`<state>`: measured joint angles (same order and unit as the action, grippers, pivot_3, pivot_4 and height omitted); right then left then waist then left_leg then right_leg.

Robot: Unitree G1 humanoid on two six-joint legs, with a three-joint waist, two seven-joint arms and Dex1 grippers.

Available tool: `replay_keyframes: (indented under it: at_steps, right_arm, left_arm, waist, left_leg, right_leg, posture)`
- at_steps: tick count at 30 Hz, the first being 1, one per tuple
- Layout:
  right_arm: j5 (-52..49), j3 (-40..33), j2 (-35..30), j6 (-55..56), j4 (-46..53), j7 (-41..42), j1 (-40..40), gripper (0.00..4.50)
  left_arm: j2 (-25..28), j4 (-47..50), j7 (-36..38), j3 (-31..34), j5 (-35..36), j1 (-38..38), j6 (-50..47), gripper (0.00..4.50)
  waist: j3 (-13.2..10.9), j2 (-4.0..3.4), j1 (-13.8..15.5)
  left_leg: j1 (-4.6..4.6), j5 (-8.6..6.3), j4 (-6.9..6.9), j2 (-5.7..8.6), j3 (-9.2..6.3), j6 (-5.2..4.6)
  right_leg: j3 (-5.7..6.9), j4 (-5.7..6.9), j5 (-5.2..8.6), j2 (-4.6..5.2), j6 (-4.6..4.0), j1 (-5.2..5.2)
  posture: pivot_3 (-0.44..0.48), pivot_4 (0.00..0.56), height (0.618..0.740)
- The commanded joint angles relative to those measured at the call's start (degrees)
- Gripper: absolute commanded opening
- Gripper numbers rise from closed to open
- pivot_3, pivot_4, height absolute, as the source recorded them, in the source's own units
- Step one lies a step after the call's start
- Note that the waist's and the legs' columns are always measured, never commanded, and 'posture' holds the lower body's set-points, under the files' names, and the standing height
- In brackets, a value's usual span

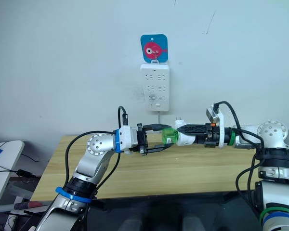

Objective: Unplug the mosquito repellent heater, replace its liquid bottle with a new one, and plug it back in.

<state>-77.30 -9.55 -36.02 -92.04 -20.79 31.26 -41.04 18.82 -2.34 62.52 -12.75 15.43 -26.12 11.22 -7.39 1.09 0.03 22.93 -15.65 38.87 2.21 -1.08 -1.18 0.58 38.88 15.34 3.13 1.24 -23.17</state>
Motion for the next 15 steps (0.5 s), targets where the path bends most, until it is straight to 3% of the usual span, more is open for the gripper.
replay_keyframes:
  at_steps: [1, 5, 10, 15]
  right_arm:
    - [-3.1, 0.2, -1.4, -0.5, 0.5, 1.0, -1.1, 4.42]
    - [-4.2, 1.4, -2.4, -0.5, 2.1, 2.0, -0.5, 4.42]
    - [-5.2, 1.5, -2.4, -0.5, 2.1, 1.7, -0.6, 3.46]
    - [-6.0, 1.6, -2.5, -0.5, 2.0, 1.6, -0.8, 3.46]
  left_arm:
    - [-0.4, 2.8, 0.2, 0.0, 1.5, -0.1, 0.7, 2.29]
    - [-0.2, 1.1, -0.6, 0.0, -0.4, -0.2, 2.3, 2.29]
    - [-0.1, 0.6, -0.9, -0.1, -0.7, -0.2, 2.4, 2.29]
    - [0.3, 0.0, -0.9, -0.3, -1.3, -0.1, 2.7, 2.29]
  waist:
    - [0.0, 0.00, 0.0]
    - [0.0, 0.00, 0.0]
    - [0.0, 0.00, 0.0]
    - [0.0, 0.00, 0.0]
  left_leg:
    - [0.00, 0.00, 0.00, 0.00, 0.00, 0.00]
    - [0.00, 0.00, 0.00, 0.00, 0.00, 0.00]
    - [0.00, 0.00, 0.00, 0.00, 0.00, 0.00]
    - [0.00, 0.00, 0.01, 0.00, 0.00, 0.00]
  right_leg:
    - [0.00, 0.00, 0.00, 0.00, 0.00, 0.00]
    - [0.00, 0.01, 0.00, -0.01, 0.00, 0.00]
    - [-0.01, 0.01, 0.00, -0.01, 0.00, 0.00]
    - [0.00, 0.01, 0.00, -0.01, 0.00, 0.00]
  posture:
    - [0.008, 0.091, 0.740]
    - [0.009, 0.092, 0.740]
    - [0.009, 0.094, 0.740]
    - [0.008, 0.094, 0.740]
